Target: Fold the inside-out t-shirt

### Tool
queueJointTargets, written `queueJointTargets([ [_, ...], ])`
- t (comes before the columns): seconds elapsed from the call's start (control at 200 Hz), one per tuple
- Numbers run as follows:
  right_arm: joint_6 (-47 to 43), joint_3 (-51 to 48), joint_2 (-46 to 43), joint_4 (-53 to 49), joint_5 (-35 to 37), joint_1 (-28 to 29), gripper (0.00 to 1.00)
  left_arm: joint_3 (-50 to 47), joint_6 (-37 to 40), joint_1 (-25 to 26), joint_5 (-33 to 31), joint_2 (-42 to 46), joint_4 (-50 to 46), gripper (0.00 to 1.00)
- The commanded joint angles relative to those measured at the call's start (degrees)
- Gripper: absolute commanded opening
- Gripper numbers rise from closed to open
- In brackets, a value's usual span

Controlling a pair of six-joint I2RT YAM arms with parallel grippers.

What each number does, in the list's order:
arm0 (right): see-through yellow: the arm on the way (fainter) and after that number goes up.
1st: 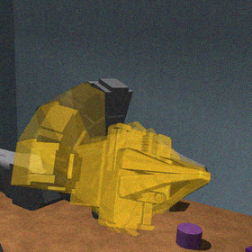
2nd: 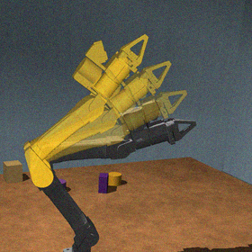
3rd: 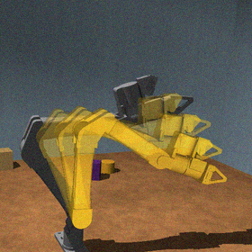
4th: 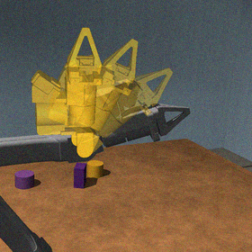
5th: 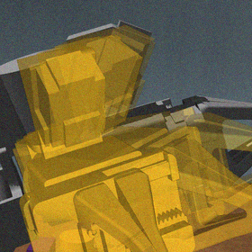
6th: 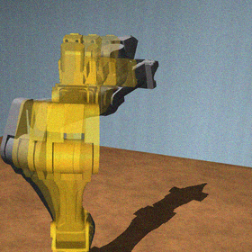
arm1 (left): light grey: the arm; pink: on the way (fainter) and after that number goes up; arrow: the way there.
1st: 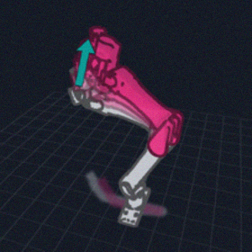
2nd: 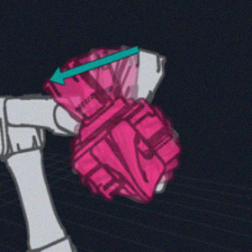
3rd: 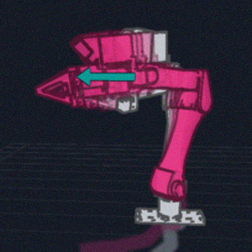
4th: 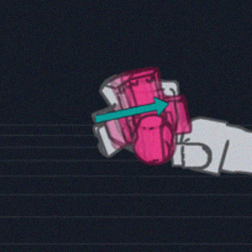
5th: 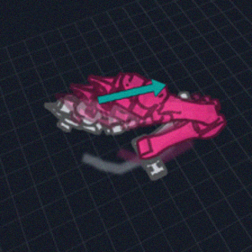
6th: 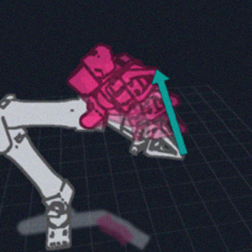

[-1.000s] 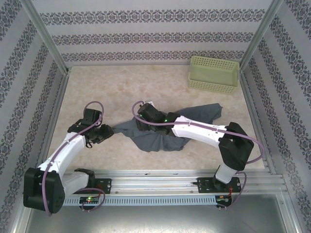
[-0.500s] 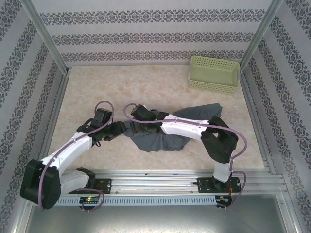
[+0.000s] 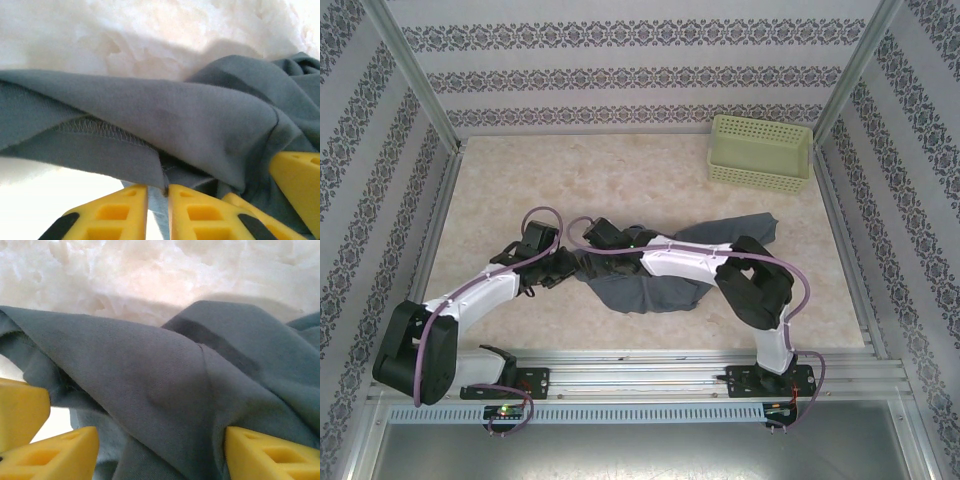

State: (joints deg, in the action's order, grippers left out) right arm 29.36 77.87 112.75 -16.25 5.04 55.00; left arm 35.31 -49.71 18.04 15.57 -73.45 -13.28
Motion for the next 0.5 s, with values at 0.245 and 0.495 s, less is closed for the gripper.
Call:
queueJointTargets([
  [0.245, -1.94, 5.20, 4.95, -1.33, -0.31, 0.10, 0.57, -7.23, 2.78, 0.28, -0.95, 6.66, -0.43, 0.00],
  [0.495, 0.14, 7.15, 6.38, -3.62, 1.83, -2.01, 0.26, -11.30, 3.03, -0.68, -0.40, 13.80, -5.43, 0.00],
])
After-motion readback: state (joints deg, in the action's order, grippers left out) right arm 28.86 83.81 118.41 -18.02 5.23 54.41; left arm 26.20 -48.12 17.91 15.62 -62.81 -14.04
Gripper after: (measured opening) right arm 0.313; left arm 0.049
